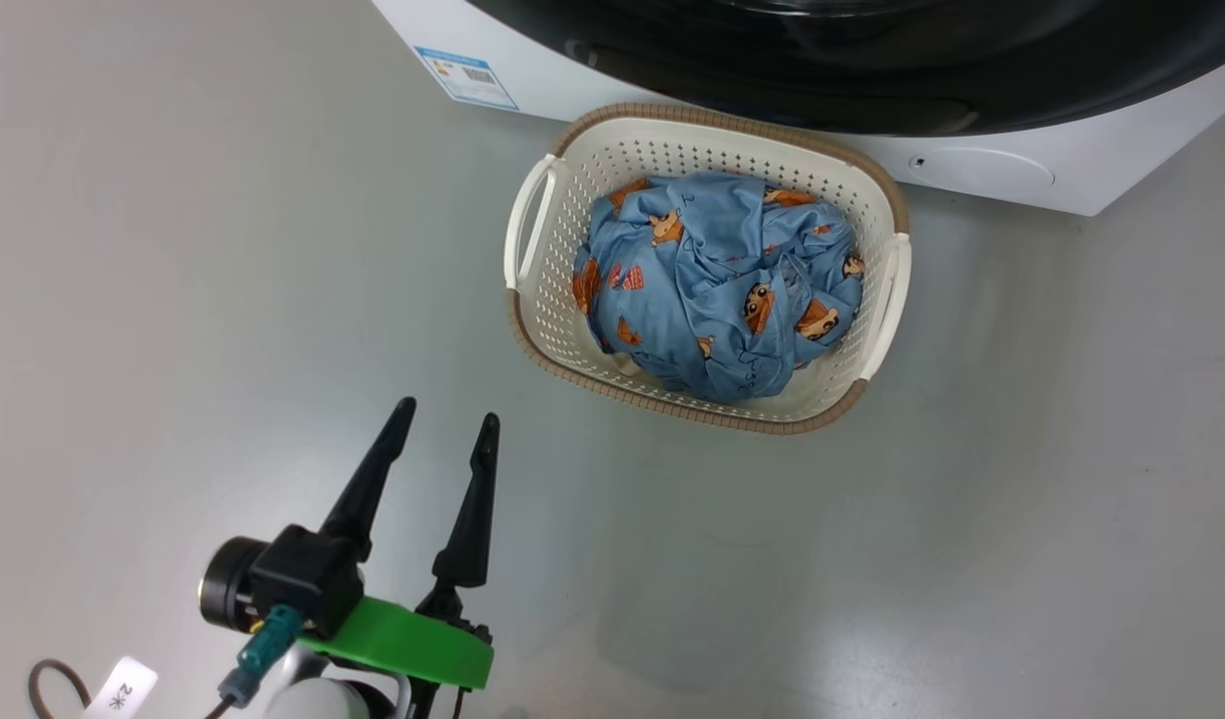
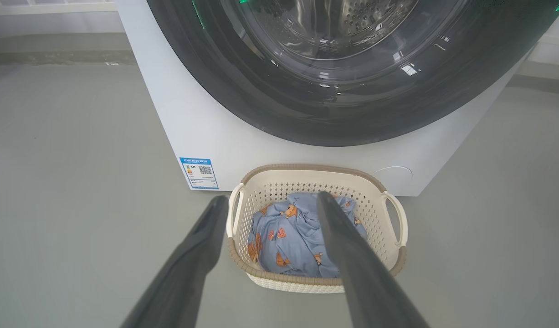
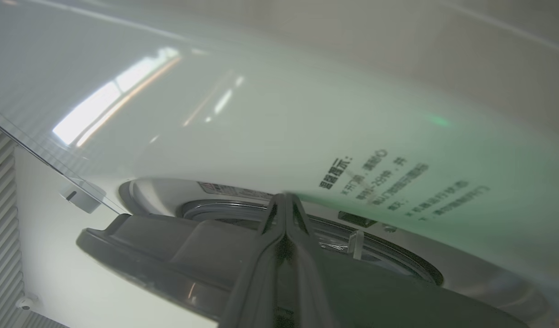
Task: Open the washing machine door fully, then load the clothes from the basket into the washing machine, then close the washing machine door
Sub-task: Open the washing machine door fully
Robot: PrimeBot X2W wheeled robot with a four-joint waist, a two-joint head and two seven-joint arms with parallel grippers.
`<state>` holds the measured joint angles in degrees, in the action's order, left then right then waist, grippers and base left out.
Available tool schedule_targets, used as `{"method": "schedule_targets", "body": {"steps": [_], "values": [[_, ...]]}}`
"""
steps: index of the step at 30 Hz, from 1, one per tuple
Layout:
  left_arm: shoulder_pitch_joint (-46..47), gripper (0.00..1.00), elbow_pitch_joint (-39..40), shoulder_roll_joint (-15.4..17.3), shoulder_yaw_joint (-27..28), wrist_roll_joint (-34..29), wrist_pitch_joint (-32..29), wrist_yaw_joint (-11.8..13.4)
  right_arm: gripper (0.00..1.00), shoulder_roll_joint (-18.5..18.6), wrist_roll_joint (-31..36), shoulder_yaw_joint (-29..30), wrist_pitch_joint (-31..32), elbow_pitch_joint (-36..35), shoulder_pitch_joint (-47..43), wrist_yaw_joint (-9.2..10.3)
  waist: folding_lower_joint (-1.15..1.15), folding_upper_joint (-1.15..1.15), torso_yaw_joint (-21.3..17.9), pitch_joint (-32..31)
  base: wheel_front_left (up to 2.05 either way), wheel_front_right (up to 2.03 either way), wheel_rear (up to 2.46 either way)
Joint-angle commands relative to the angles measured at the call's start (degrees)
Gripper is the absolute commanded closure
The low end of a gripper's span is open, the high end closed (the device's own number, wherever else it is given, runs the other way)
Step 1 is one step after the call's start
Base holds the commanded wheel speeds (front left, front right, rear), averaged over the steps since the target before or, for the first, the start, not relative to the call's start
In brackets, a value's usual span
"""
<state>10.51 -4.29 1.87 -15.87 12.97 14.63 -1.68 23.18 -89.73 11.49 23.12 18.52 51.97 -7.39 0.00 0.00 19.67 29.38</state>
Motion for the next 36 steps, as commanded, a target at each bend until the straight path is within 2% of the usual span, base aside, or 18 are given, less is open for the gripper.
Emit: {"method": "schedule_targets", "body": {"steps": [1,36], "values": [[-0.3,0.00,1.5,1.0,1.5,0.6,0.4,0.7,1.00,0.4,0.4,-1.1,0.5,-1.6,1.1,-0.10,0.00,0.00,0.0,0.2,0.00,0.00,0.00],[-0.2,0.00,1.0,1.0,0.5,0.8,0.4,1.3,1.00,2.1,-1.2,-3.5,6.9,0.8,4.6,-0.10,0.00,0.00,-0.1,1.0,0.00,0.00,0.00]]}}
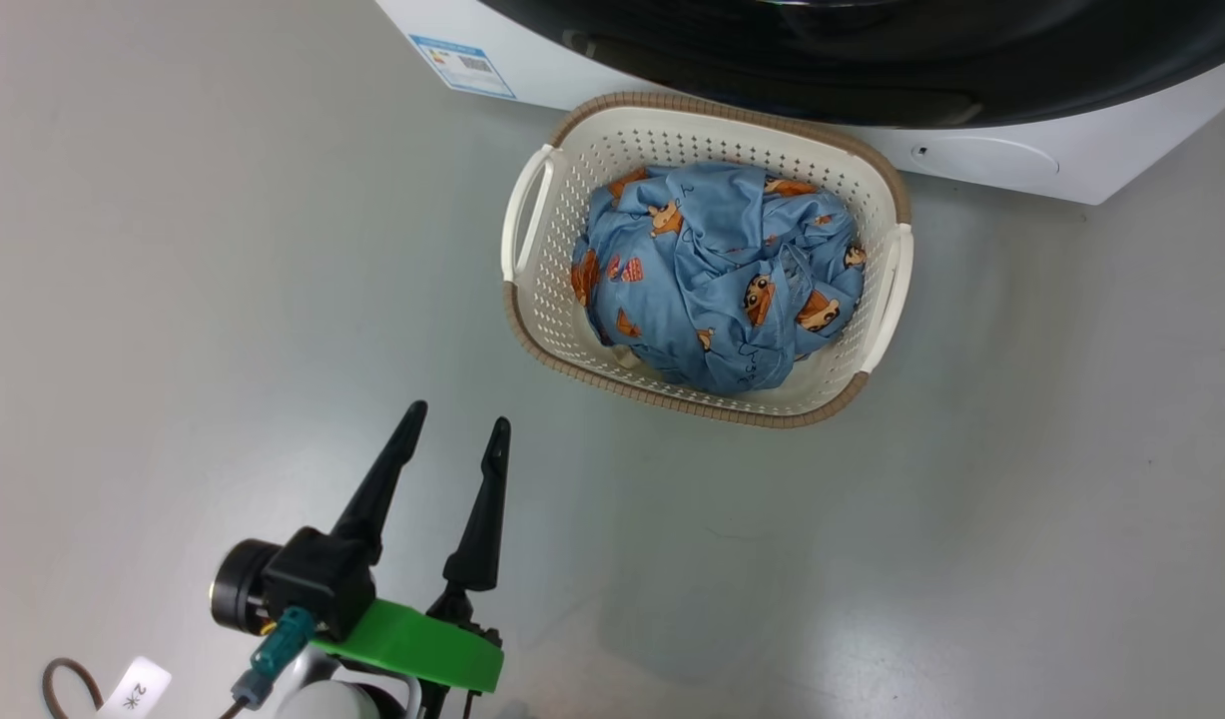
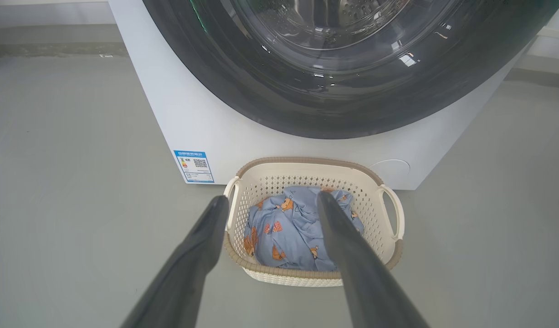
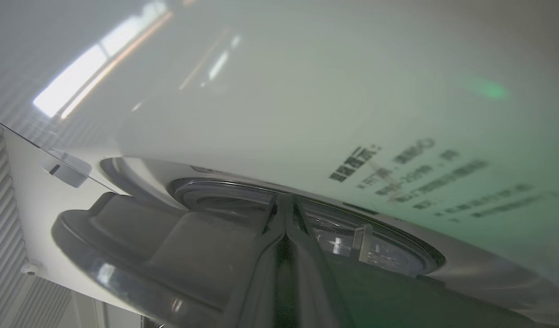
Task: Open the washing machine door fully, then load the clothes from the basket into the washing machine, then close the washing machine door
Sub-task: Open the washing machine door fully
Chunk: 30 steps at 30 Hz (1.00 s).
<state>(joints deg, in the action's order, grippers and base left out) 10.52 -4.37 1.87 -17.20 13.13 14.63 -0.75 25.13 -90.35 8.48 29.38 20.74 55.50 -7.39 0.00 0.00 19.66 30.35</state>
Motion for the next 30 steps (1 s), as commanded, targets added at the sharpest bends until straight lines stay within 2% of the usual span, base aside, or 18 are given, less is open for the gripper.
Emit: {"method": "schedule_targets", "body": {"steps": [1,15,30], "values": [[-0.2,0.00,1.0,1.0,1.9,0.7,0.4,0.3,1.00,0.1,-0.6,-0.5,0.8,-1.4,1.1,-0.10,0.00,0.00,-0.2,0.0,0.00,0.00,0.00],[-0.1,0.00,0.1,1.0,2.1,0.2,0.4,-0.4,1.00,-0.2,-0.2,-0.5,2.7,-0.9,0.3,-0.10,0.00,0.00,-0.7,-1.1,0.00,0.00,0.00],[-0.4,0.00,0.5,1.0,1.7,0.1,0.4,-0.3,1.00,0.3,1.9,-1.1,-0.5,-1.4,0.7,-0.10,0.00,0.00,-0.4,-0.3,0.00,0.00,0.00]]}}
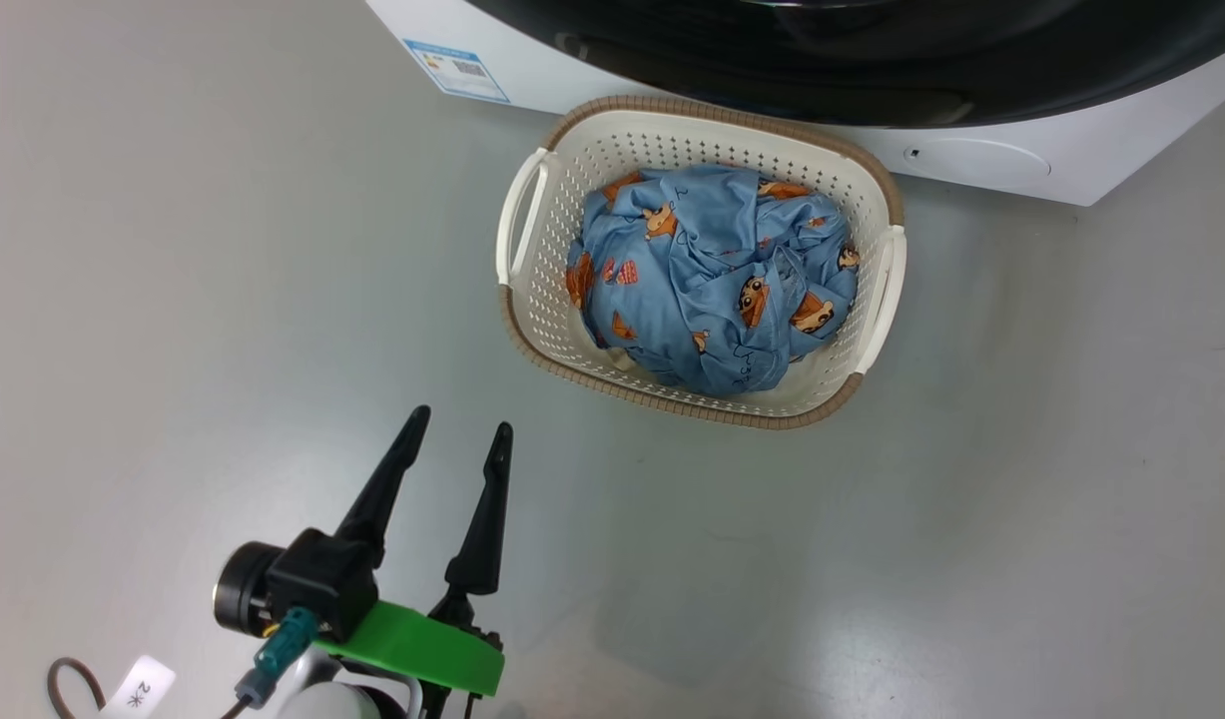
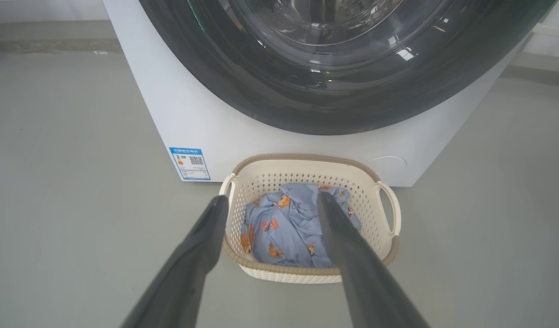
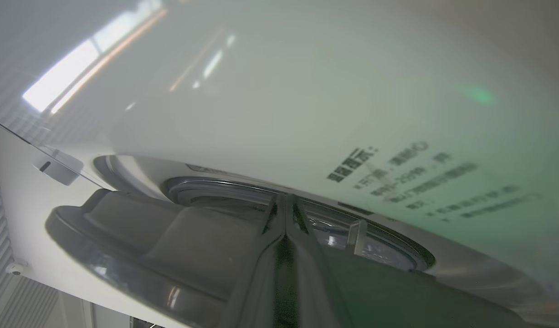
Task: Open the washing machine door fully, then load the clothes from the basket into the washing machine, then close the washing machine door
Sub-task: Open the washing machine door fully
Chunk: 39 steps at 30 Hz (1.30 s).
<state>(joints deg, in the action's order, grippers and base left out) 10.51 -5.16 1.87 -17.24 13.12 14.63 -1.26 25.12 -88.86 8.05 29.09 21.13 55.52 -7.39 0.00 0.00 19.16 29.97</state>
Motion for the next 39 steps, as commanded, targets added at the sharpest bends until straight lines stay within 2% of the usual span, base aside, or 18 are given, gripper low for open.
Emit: {"method": "schedule_targets", "body": {"steps": [1,39], "values": [[-0.4,0.00,1.3,1.0,1.7,0.1,0.4,0.2,1.00,0.3,0.4,-0.8,-0.3,-1.8,0.7,-0.10,0.00,0.00,0.1,0.1,0.00,0.00,0.00],[0.0,0.00,1.3,1.0,1.7,0.9,0.4,0.9,1.00,1.0,-1.2,-4.8,5.8,-0.5,0.8,-0.10,0.00,0.00,-0.8,-0.4,0.00,0.00,0.00]]}}
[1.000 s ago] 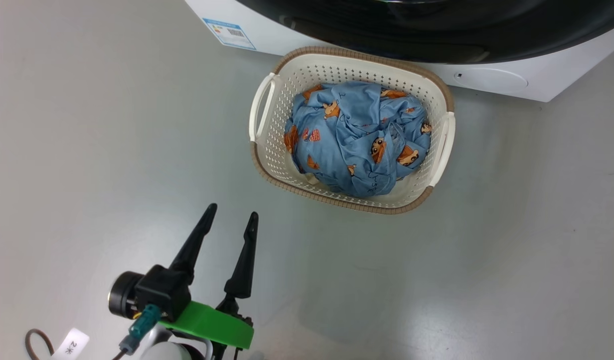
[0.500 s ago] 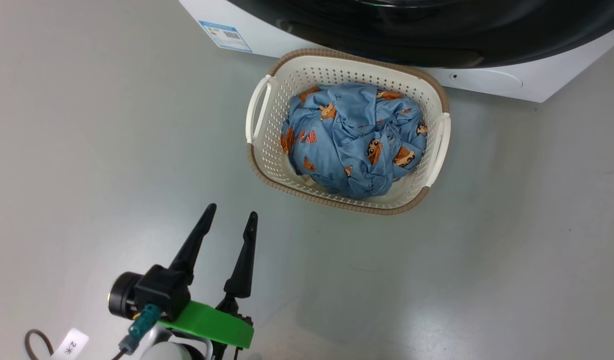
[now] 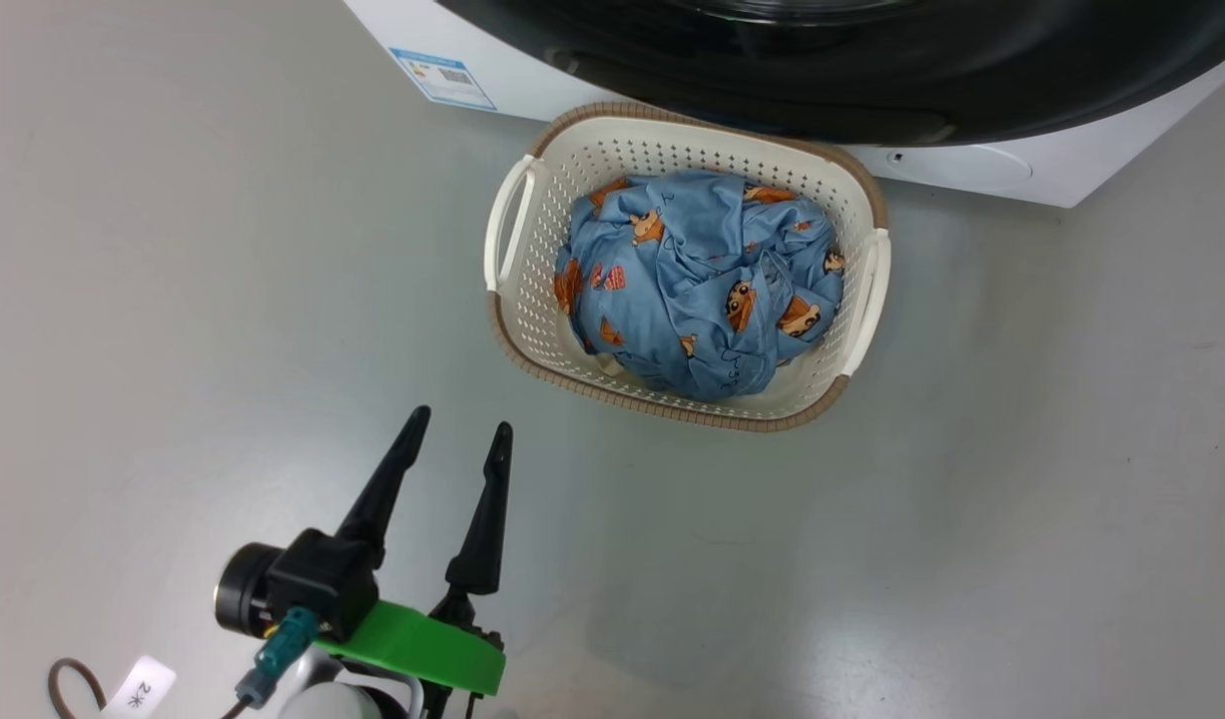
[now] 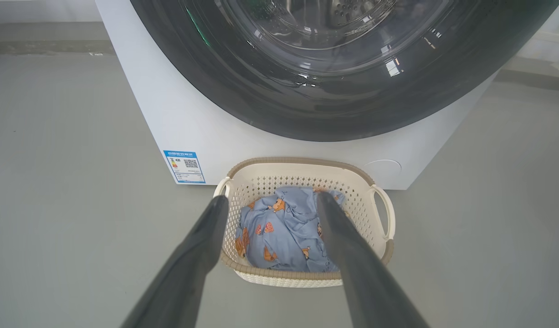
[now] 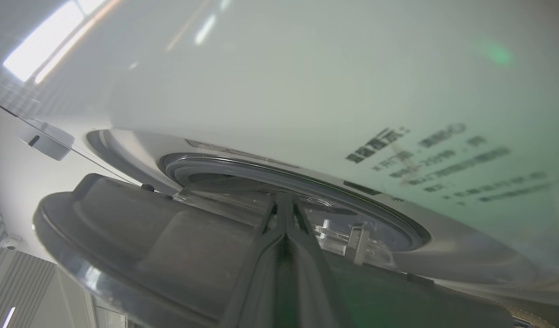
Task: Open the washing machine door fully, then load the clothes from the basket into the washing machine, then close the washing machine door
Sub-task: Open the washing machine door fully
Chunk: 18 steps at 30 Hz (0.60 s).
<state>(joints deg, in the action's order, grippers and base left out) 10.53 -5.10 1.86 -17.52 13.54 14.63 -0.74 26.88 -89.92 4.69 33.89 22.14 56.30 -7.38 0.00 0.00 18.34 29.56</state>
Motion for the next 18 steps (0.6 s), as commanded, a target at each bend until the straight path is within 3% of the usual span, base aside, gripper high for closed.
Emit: {"method": "schedule_targets", "body": {"steps": [1,18], "values": [[0.0,0.00,1.3,1.0,2.0,0.5,0.4,0.3,1.00,-0.8,-0.1,-1.5,1.1,-1.5,0.0,-0.11,0.00,0.00,0.0,0.0,0.00,0.00,0.00],[-0.1,0.00,1.0,1.0,2.0,0.4,0.4,-0.1,1.00,-1.1,1.1,-2.2,-0.4,-2.2,-0.2,-0.11,0.00,0.00,-0.1,-0.4,0.00,0.00,0.00]]}}
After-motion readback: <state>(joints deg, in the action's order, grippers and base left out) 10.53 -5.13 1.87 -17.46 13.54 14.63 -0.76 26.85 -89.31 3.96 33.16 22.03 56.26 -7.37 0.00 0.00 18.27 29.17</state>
